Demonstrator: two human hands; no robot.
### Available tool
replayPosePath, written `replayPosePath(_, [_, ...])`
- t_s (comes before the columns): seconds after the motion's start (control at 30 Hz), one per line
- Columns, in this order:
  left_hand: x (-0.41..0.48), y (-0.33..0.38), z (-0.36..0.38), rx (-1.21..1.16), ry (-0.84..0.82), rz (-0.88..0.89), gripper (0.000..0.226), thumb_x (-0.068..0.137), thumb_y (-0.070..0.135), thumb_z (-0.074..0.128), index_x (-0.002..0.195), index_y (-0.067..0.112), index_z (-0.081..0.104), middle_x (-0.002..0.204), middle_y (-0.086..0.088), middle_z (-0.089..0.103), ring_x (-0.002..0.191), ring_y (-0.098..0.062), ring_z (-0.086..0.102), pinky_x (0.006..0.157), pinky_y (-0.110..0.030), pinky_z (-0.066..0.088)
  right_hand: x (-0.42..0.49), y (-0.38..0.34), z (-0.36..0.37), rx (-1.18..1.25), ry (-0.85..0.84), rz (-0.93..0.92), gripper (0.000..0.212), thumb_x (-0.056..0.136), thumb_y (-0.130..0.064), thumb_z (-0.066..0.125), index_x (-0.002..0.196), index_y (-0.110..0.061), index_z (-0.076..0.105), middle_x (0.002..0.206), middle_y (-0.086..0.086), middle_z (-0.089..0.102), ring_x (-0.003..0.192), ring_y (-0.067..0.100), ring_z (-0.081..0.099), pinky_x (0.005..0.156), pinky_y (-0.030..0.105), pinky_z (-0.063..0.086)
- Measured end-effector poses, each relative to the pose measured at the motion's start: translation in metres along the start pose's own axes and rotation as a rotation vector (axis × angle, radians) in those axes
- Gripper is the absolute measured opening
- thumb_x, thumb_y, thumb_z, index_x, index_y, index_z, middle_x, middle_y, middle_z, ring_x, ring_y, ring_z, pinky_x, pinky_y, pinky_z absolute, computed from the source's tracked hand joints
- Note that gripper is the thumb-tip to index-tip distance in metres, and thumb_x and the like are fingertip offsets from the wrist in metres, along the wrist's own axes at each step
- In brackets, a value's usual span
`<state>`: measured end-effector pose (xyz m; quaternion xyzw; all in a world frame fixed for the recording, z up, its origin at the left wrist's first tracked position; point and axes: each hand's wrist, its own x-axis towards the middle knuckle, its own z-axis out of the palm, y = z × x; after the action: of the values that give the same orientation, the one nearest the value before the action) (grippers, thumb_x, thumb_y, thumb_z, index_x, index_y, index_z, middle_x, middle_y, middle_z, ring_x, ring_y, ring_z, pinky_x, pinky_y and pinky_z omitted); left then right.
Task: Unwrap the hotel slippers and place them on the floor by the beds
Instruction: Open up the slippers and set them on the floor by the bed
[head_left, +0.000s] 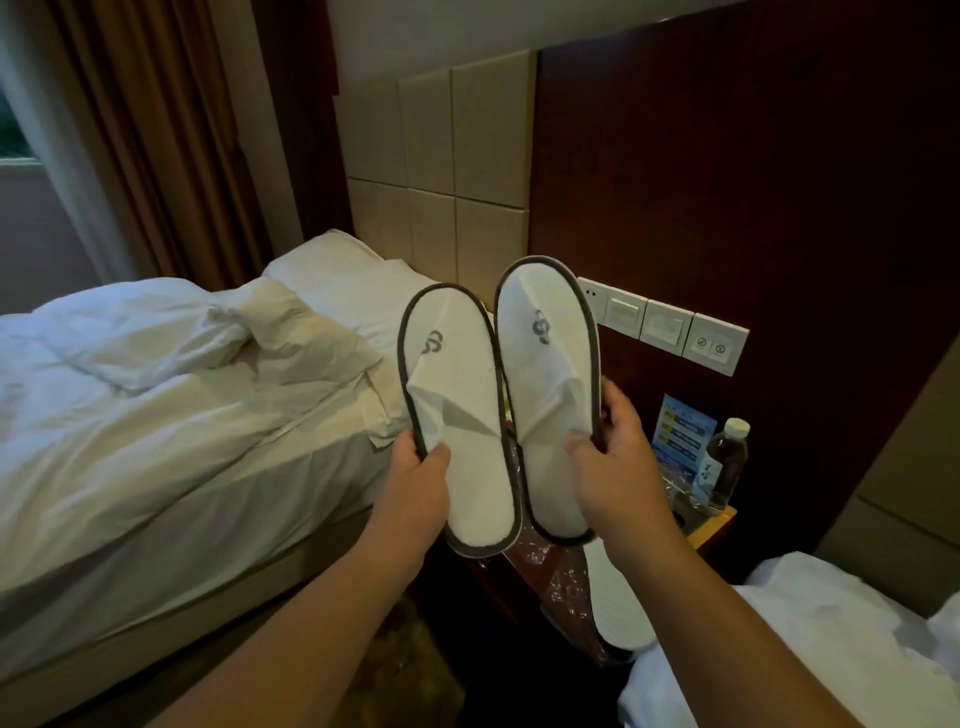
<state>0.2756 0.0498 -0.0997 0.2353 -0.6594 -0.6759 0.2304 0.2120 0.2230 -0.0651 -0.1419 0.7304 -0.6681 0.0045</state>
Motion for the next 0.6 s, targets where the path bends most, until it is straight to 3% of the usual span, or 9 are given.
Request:
replayPosePath(0.07, [-0.005,0.004,-0.006,-0.009,0.013,-0.005,0.023,0.101,0.029,0.046,0.122,0.039,0.048,0.106,0.016,0.065,0.095,-0.006,0.063,0.065,-0.024,0.049,-0.003,-0.001,0.001,-0.003,0.023,-0.035,0.075,0.096,-0.016,0.051,0.126,-0.077,0.02,0.125,-0.022,0.048,0.098,0.004,0.056,0.067,0.024,0.048])
replayPosePath(0.1, [-0.008,0.006,-0.008,-0.023,0.014,-0.01,0.022,0.101,0.028,0.046,0.119,0.041,0.05,0.106,0.016,0.066,0.095,-0.006,0.064,0.065,-0.025,0.049,-0.005,-0.002,0.002,-0.017,0.041,-0.058,0.074,0.096,-0.015,0.05,0.123,-0.078,0.022,0.122,-0.024,0.049,0.095,0.001,0.056,0.063,0.021,0.046])
replayPosePath(0.17, [-0.014,0.01,-0.012,-0.044,0.014,-0.023,0.021,0.101,0.028,0.046,0.107,0.045,0.055,0.103,0.016,0.068,0.093,-0.008,0.066,0.065,-0.026,0.049,-0.008,-0.001,0.003,-0.062,0.074,-0.082,0.057,0.097,-0.013,0.049,0.112,-0.067,0.044,0.104,-0.034,0.053,0.085,-0.005,0.057,0.055,0.014,0.045])
replayPosePath(0.23, [-0.019,0.014,-0.014,-0.056,0.014,-0.023,0.02,0.101,0.03,0.047,0.107,0.047,0.056,0.097,0.019,0.071,0.088,-0.006,0.068,0.065,-0.025,0.05,-0.012,0.001,0.009,-0.086,0.076,-0.068,0.038,0.097,-0.013,0.047,0.094,-0.048,0.06,0.101,-0.024,0.057,0.079,0.002,0.056,0.054,0.019,0.043])
replayPosePath(0.33, [-0.027,0.02,-0.015,-0.048,0.0,-0.003,0.014,0.101,0.041,0.046,0.106,0.052,0.054,0.089,0.027,0.071,0.078,0.006,0.068,0.061,-0.018,0.05,-0.019,-0.001,0.02,-0.029,0.068,-0.016,0.026,0.095,-0.019,0.052,0.085,-0.037,0.067,0.101,-0.01,0.062,0.085,0.008,0.057,0.063,0.023,0.042])
replayPosePath(0.4, [-0.034,0.024,-0.014,-0.023,-0.003,0.006,0.014,0.1,0.05,0.044,0.113,0.05,0.051,0.094,0.024,0.07,0.083,0.001,0.069,0.06,-0.019,0.05,-0.024,-0.008,0.029,0.078,0.021,0.035,0.014,0.09,-0.03,0.058,0.088,-0.034,0.071,0.101,-0.011,0.066,0.093,0.007,0.06,0.07,0.024,0.046])
replayPosePath(0.43, [-0.037,0.026,-0.014,-0.008,-0.002,0.011,0.019,0.1,0.053,0.044,0.117,0.048,0.05,0.097,0.022,0.07,0.084,-0.001,0.068,0.06,-0.02,0.05,-0.028,-0.011,0.034,0.12,-0.014,0.051,0.016,0.086,-0.041,0.06,0.092,-0.033,0.072,0.104,-0.011,0.067,0.096,0.007,0.061,0.074,0.026,0.049])
replayPosePath(0.5, [-0.042,0.028,-0.013,0.005,0.003,0.047,0.023,0.1,0.054,0.043,0.12,0.046,0.05,0.097,0.021,0.069,0.081,0.002,0.068,0.058,-0.018,0.05,-0.034,-0.013,0.042,0.098,-0.07,-0.004,0.042,0.073,-0.065,0.063,0.101,-0.035,0.07,0.109,-0.013,0.065,0.098,0.005,0.063,0.078,0.03,0.055])
replayPosePath(0.6, [-0.044,0.031,-0.015,-0.007,-0.003,0.062,0.025,0.1,0.054,0.042,0.122,0.045,0.05,0.102,0.016,0.069,0.086,-0.003,0.068,0.062,-0.023,0.052,-0.039,-0.018,0.05,-0.083,-0.069,-0.127,0.057,0.06,-0.064,0.076,0.109,-0.037,0.064,0.111,-0.021,0.056,0.097,-0.001,0.059,0.074,0.024,0.055])
